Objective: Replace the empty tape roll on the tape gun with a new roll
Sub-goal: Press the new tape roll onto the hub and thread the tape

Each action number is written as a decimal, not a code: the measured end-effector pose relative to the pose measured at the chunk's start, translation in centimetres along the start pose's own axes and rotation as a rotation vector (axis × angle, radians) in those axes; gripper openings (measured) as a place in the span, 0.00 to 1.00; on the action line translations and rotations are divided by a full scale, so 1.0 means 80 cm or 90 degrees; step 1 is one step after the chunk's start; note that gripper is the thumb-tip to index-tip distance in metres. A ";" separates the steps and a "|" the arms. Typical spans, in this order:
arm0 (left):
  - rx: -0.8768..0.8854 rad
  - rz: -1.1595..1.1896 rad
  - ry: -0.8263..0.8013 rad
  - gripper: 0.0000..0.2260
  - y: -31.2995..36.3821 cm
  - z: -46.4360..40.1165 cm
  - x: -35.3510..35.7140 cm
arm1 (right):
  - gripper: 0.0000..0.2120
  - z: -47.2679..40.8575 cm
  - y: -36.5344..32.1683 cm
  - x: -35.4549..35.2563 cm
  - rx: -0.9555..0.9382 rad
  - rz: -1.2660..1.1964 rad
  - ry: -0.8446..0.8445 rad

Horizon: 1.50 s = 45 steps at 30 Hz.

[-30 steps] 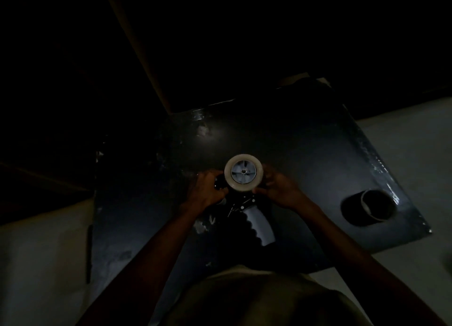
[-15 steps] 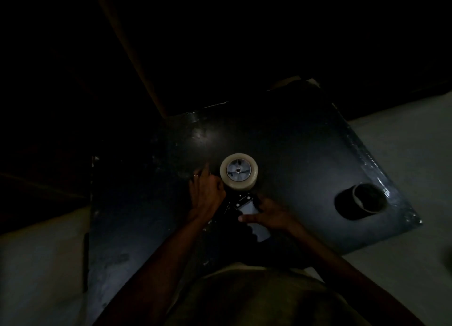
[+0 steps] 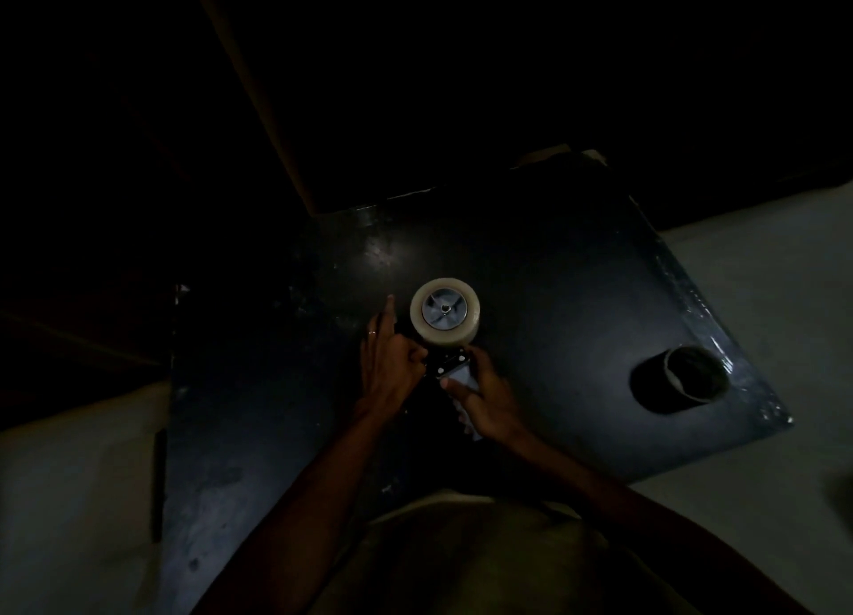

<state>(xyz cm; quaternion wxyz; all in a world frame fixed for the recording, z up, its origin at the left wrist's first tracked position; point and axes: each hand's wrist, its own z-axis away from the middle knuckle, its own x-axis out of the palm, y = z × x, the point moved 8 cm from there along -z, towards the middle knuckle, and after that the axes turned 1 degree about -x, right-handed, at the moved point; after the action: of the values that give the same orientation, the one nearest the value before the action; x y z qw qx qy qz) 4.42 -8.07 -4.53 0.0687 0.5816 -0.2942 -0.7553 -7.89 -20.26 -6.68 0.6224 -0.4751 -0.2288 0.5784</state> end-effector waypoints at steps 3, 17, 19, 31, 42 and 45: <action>0.018 0.005 0.022 0.04 0.001 -0.002 -0.008 | 0.24 -0.006 -0.004 0.003 -0.002 -0.023 0.011; 0.020 -0.012 0.050 0.03 -0.040 0.019 -0.003 | 0.22 -0.023 0.000 -0.001 0.017 -0.059 0.016; 0.046 -0.006 0.073 0.03 -0.041 0.023 -0.006 | 0.22 -0.024 -0.001 -0.001 0.021 -0.067 0.011; 0.126 -0.013 0.048 0.12 -0.089 0.010 0.005 | 0.22 -0.032 0.005 -0.003 0.030 -0.097 0.008; 0.253 -0.062 0.016 0.03 -0.070 0.002 -0.013 | 0.31 -0.024 -0.034 -0.009 -0.212 0.452 0.122; 0.252 -0.062 0.020 0.08 -0.066 0.005 -0.017 | 0.28 -0.004 -0.085 0.016 -0.451 0.612 0.108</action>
<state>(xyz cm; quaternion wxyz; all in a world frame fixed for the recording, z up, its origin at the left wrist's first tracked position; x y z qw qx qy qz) 5.74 -3.02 -6.10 -0.0790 0.6088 -0.4074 -0.6761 -3.96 -18.32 -1.36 0.1112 -0.7481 -0.1167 0.6437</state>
